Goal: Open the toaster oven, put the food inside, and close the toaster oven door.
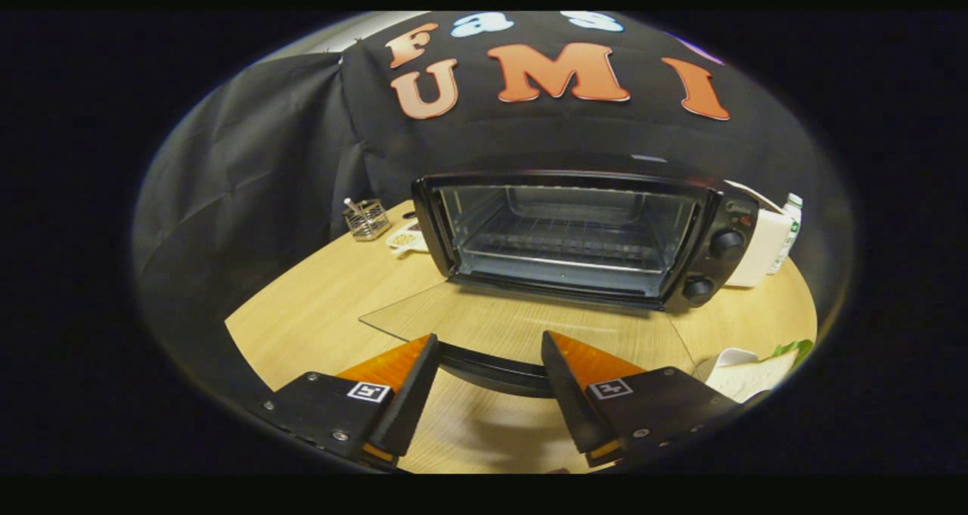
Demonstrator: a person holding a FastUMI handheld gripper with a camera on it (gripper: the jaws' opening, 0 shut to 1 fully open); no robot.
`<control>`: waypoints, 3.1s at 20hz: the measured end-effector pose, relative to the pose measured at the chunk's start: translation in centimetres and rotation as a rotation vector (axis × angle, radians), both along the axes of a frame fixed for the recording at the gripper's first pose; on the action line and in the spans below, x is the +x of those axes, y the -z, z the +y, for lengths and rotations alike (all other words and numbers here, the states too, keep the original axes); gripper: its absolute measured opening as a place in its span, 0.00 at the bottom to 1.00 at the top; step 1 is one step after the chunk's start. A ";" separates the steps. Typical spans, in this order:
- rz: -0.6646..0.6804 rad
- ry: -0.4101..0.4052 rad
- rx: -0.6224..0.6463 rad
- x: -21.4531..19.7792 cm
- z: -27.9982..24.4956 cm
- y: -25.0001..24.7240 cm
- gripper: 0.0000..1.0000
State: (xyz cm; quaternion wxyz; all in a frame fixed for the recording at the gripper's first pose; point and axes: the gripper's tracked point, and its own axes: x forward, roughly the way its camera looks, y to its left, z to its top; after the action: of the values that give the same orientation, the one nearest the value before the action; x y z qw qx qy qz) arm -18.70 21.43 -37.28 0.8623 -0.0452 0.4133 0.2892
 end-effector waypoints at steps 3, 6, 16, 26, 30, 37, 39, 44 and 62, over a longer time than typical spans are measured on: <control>0.103 0.026 -0.031 -1.1 -0.5 2.9 0.80; 0.127 0.058 -0.033 -0.7 -0.4 3.7 0.78; 0.040 0.125 -0.039 2.3 -9.3 -6.5 0.97; 0.100 0.382 -0.236 3.2 -26.6 -4.5 0.98; 0.219 0.446 -0.205 1.5 -28.1 -0.5 0.99; 0.338 0.513 -0.052 1.3 -26.1 0.5 0.69; 0.346 0.518 -0.023 1.5 -25.7 -0.1 0.54; 0.324 0.526 -0.014 2.0 -25.1 -1.6 0.35; 0.237 0.478 0.283 7.4 -10.0 -7.9 0.34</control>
State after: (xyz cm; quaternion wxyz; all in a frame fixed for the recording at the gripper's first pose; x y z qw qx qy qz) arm -11.33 11.43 -29.42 0.8494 0.2081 0.4656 0.1359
